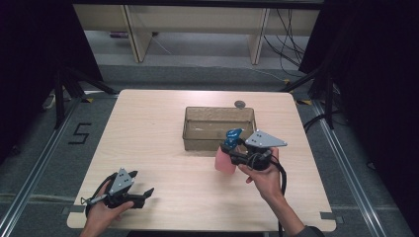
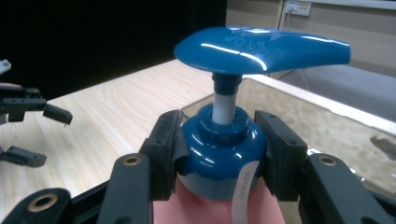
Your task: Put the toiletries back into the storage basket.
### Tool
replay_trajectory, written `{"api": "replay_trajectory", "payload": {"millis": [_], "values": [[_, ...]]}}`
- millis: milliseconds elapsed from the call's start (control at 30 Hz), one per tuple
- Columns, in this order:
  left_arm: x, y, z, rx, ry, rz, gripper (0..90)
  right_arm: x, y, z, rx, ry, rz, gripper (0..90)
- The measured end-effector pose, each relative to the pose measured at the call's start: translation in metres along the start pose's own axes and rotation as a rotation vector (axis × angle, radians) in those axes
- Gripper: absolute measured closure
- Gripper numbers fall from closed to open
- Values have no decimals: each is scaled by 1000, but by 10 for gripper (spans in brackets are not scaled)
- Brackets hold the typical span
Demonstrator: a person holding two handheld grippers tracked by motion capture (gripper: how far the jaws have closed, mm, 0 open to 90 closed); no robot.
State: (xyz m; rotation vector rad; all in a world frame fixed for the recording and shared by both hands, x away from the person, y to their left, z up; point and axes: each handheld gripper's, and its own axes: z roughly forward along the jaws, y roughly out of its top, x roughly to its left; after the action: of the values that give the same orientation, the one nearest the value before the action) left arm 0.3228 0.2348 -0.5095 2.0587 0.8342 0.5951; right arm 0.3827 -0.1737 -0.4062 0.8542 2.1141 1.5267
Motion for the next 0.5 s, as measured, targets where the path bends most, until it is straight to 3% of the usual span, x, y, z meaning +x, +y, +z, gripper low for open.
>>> {"api": "replay_trajectory", "payload": {"millis": [67,133,167,367,467,500], "values": [[-2,0,2,-27,-2,-29,149,-2,4,0,-6,-4,-11,537],[-1,0,0,-6,-2,-9,149,-3,8,0,-4,2,-5,537],[-3,0,1,-24,-3,-39,149,-6,14,0,-17,0,-13,537],[-2,0,0,-27,-2,-36,149,-12,28,1,-28,-4,-1,537],[-2,0,1,-30,-7,-37,149,-18,36,1,-47,-29,-40,537],[-2,0,1,-29,-5,-38,149,-18,38,1,-45,-25,-14,537]]}}
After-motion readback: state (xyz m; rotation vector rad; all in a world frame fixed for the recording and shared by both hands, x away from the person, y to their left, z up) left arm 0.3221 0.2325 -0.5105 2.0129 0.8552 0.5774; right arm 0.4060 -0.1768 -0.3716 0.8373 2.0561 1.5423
